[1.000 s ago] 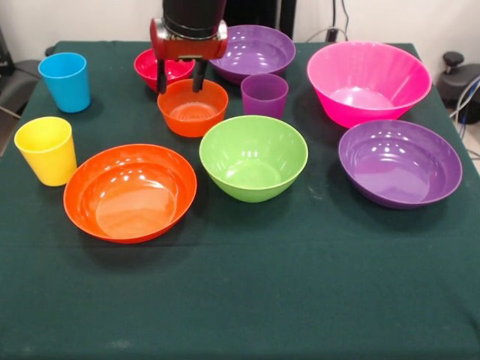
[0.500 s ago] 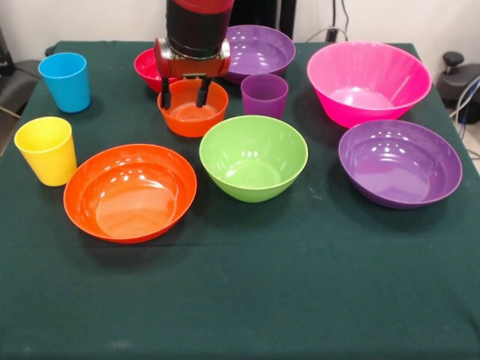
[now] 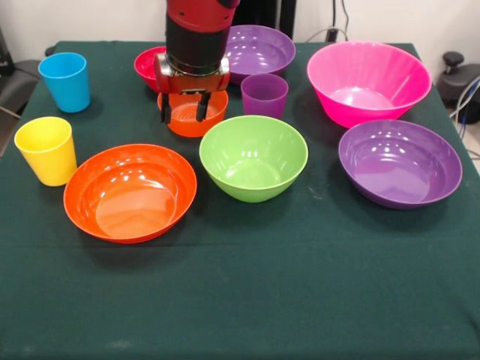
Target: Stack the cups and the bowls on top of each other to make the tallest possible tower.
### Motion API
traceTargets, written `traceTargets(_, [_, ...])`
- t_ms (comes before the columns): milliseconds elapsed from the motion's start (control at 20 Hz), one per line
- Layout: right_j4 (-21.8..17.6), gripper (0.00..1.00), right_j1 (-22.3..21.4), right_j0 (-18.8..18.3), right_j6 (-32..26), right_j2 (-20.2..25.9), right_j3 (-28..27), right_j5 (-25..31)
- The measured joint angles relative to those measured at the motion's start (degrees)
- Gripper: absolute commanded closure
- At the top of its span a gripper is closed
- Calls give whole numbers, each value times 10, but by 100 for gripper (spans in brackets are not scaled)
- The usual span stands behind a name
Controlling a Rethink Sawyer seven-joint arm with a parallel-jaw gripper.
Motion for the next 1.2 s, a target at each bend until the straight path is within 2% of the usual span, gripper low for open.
traceTargets(1200, [0, 0, -37, -1, 0, 1, 0, 10])
